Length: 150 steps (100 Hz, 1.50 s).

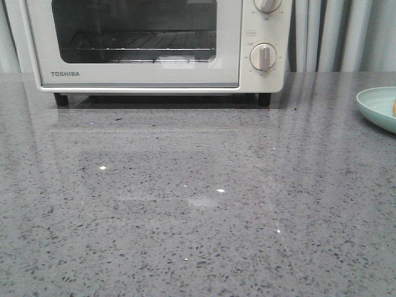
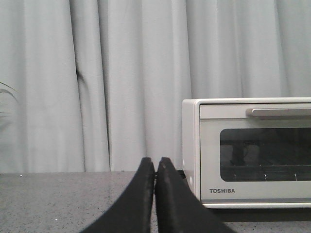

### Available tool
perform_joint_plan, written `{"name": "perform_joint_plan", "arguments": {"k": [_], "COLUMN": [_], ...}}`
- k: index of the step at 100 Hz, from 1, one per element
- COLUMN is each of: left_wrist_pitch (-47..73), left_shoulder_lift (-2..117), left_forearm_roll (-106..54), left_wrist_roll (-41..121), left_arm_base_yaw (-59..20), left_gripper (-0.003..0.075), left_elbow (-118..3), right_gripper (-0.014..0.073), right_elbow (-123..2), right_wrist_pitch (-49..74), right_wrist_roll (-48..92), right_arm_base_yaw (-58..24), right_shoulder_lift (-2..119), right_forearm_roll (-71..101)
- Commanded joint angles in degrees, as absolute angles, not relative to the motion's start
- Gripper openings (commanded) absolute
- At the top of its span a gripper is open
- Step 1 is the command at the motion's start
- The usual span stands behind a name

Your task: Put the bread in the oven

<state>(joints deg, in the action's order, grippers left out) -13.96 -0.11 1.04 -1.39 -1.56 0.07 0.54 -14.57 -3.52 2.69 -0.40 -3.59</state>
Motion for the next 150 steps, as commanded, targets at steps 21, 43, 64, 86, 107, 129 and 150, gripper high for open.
{"name": "perform_joint_plan", "arguments": {"k": [21, 43, 64, 86, 107, 129, 150], "left_wrist_pitch": [-23.19, -20.35, -9.04, -4.83, -4.71, -4.82, -4.93], "left_shoulder_lift": [-1.72, -1.62, 1.93, 12.13, 24.15, 37.11, 49.77], "left_forearm_roll": [-3.32, 0.00, 3.35, 4.17, 5.95, 6.75, 6.64], "left_wrist_roll": [-8.60, -15.47, -15.47, -15.36, -15.36, -15.36, -15.36], "left_arm_base_yaw": [-1.45, -1.45, -1.45, -3.25, -10.05, -17.96, -22.02], "left_gripper": [-0.0022, -0.0022, -0.0022, -0.0022, -0.0022, -0.0022, -0.0022], "left_elbow": [0.98, -3.60, -12.62, -21.23, -29.55, -38.08, -45.84], "right_gripper": [-0.0067, -0.0067, -0.0067, -0.0067, -0.0067, -0.0067, -0.0067], "right_elbow": [2.01, -0.19, -9.00, -18.83, -29.33, -38.73, -41.70], "right_wrist_pitch": [-19.71, -14.67, 2.13, 11.88, 23.45, 31.42, 32.93], "right_wrist_roll": [-11.08, -24.10, -24.46, -24.08, -20.03, -12.03, -8.44], "right_arm_base_yaw": [2.94, 2.94, 2.88, 2.79, 2.79, 2.79, 2.79], "right_shoulder_lift": [-1.56, -1.56, 0.94, 10.48, 19.70, 25.95, 27.04], "right_forearm_roll": [-3.34, -3.34, -3.34, -3.34, -3.34, 0.79, 4.42]}}
